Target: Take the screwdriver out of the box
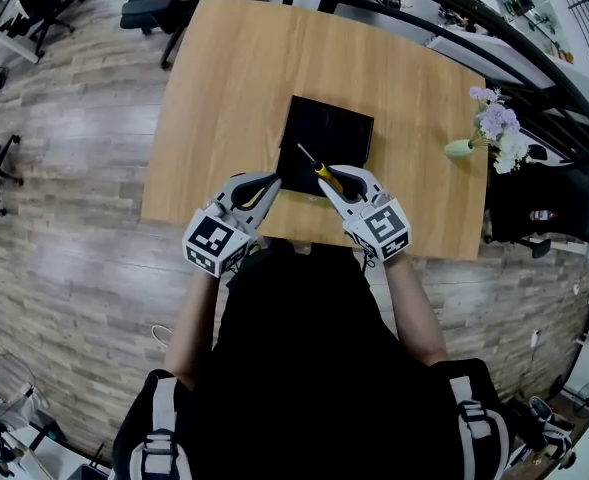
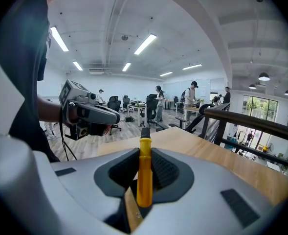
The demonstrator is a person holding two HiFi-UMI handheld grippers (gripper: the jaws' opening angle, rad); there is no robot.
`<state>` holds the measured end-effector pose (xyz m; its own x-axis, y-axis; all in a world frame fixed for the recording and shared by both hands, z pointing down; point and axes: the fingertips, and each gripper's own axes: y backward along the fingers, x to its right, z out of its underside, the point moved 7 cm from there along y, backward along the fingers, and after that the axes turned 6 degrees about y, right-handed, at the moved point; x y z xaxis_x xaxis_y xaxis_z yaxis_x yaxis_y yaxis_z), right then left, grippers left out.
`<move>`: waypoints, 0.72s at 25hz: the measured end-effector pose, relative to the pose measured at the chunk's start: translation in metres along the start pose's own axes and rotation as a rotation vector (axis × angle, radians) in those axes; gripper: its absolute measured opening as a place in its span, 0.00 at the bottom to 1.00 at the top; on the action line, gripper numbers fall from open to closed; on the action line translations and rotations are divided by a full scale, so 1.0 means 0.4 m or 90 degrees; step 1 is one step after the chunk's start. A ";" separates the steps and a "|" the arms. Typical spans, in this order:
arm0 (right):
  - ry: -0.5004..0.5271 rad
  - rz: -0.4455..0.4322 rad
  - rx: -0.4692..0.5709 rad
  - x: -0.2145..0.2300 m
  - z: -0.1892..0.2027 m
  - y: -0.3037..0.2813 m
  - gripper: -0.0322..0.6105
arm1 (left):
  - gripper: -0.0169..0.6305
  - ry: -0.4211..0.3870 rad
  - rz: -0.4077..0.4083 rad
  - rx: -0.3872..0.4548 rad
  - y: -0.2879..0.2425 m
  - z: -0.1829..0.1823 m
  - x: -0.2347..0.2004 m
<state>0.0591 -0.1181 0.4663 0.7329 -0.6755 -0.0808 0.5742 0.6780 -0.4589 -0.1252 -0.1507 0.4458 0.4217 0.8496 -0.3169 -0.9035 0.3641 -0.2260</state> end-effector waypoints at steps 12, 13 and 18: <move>-0.008 0.016 -0.001 0.012 0.025 0.022 0.19 | 0.06 -0.005 0.011 -0.002 -0.027 0.002 0.011; -0.008 0.018 -0.001 0.012 0.027 0.023 0.19 | 0.06 -0.006 0.012 -0.003 -0.028 0.003 0.012; -0.012 0.025 -0.003 0.009 0.043 0.053 0.19 | 0.06 -0.007 0.018 -0.009 -0.039 0.007 0.043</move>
<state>0.0803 -0.1012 0.4715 0.7618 -0.6427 -0.0816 0.5433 0.7024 -0.4600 -0.1040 -0.1406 0.4464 0.3948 0.8638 -0.3131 -0.9139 0.3343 -0.2302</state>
